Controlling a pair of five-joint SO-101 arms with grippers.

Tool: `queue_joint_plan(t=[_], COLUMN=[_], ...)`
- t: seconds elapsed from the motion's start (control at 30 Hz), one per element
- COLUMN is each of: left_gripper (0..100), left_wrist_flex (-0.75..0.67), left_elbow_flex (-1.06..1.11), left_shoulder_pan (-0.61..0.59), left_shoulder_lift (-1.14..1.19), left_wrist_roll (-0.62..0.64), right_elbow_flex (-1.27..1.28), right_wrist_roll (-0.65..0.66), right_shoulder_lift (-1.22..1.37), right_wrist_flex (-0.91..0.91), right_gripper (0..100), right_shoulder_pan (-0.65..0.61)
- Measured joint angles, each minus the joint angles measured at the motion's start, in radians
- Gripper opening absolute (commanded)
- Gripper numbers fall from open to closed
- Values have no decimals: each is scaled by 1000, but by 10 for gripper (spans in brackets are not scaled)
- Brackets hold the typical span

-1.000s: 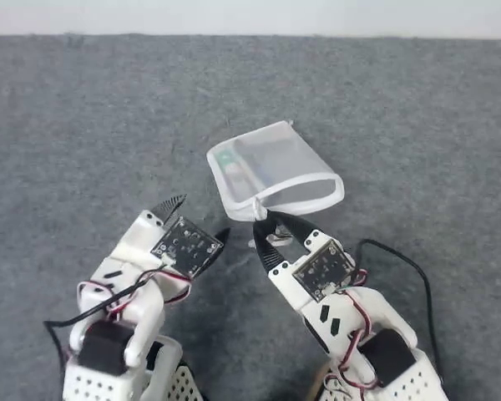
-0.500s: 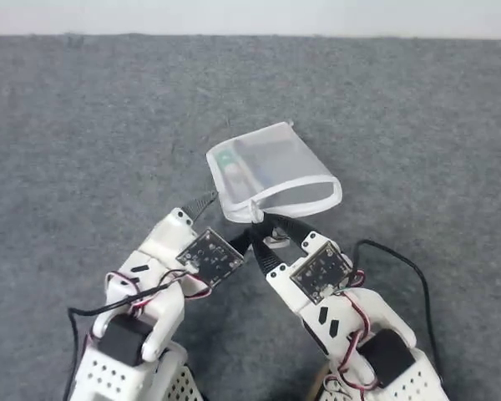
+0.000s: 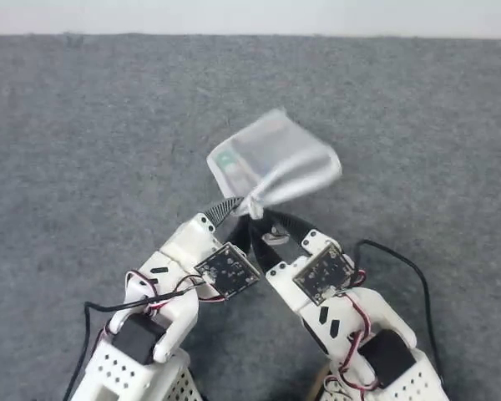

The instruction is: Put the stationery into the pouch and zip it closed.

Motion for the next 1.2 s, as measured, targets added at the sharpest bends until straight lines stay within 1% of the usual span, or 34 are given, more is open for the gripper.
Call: queue_joint_plan(t=[0.17, 0.27, 0.4, 0.57, 0.8, 1.1, 1.2], left_gripper=[9, 9, 9, 8, 7, 7, 7], left_wrist_flex=[-3, -3, -6, -9, 12, 12, 20], left_elbow_flex=[0, 0, 0, 0, 0, 0, 0], left_shoulder_pan=[-2, -32, -74, -87, -89, -95, -95], left_shoulder_lift=[0, -5, -6, -6, -6, -6, -9], left_wrist_roll=[0, 0, 0, 0, 0, 0, 0], right_elbow_flex=[57, 66, 83, 103, 103, 101, 81], right_wrist_roll=[0, 0, -71, -163, -183, -183, -183], right_shoulder_lift=[0, 0, 0, 0, -2, -2, -2], right_wrist_flex=[-133, -180, -261, -361, -376, -376, -287], right_gripper=[6, 6, 6, 6, 6, 13, 89], right_shoulder_pan=[66, 94, 135, 224, 279, 276, 275])
